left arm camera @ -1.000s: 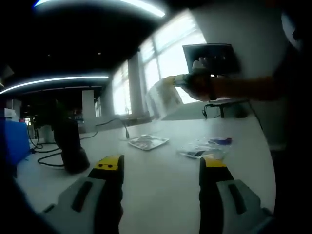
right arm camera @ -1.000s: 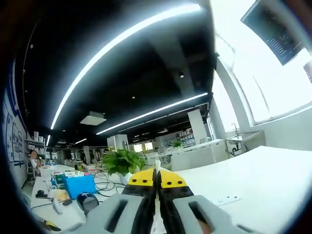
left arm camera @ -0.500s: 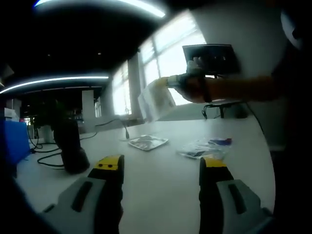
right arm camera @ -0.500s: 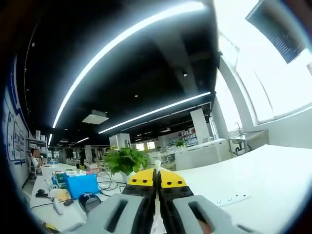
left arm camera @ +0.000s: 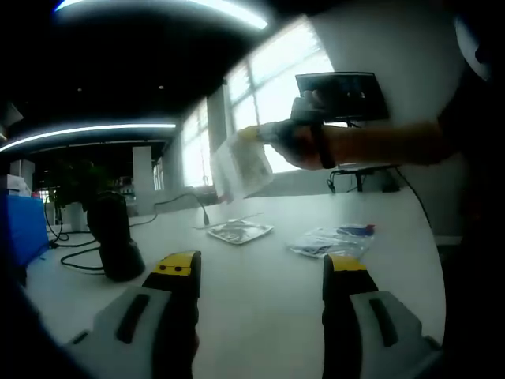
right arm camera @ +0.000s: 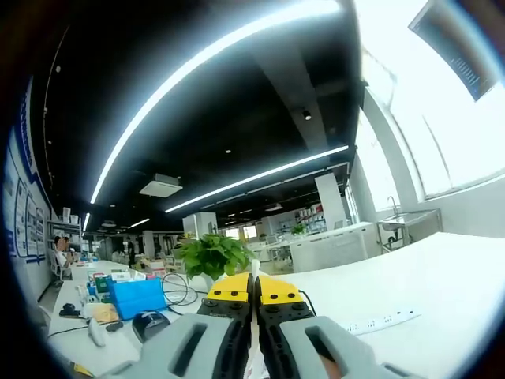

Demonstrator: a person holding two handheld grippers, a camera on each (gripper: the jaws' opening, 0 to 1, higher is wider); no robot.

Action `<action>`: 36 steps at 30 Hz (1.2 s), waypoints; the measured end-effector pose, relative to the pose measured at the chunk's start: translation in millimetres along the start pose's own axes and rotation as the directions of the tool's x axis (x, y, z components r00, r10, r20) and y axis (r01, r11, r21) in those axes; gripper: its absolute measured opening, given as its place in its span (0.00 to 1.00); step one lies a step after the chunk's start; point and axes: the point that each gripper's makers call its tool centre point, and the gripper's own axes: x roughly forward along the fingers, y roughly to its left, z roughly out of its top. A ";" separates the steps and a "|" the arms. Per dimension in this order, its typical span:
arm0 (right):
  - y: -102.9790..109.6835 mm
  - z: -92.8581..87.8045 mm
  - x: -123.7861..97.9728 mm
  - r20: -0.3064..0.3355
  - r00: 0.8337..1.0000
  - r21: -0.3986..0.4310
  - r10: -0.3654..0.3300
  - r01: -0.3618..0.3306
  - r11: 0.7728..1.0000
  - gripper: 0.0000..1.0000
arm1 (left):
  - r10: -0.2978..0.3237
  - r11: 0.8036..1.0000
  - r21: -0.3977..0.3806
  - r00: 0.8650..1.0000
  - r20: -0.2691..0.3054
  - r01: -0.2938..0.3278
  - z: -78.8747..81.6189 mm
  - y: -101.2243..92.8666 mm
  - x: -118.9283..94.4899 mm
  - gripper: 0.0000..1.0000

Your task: Clip sheet goods on table flip sheet goods clip sheet goods scan sheet goods put sheet goods back to table

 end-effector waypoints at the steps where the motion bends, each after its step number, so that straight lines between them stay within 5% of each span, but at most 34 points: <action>1: 2.5 -1.7 1.1 -0.002 1.000 0.000 0.001 -0.001 1.000 0.00 | 0.000 1.000 -0.001 1.000 0.001 0.000 0.2 0.0 -0.1 0.55; 36: 35.2 -39.3 42.4 0.005 0.999 -0.076 -0.036 0.037 0.996 0.00 | 0.000 1.000 0.009 1.000 -0.004 0.000 -1.0 -0.7 -0.3 0.55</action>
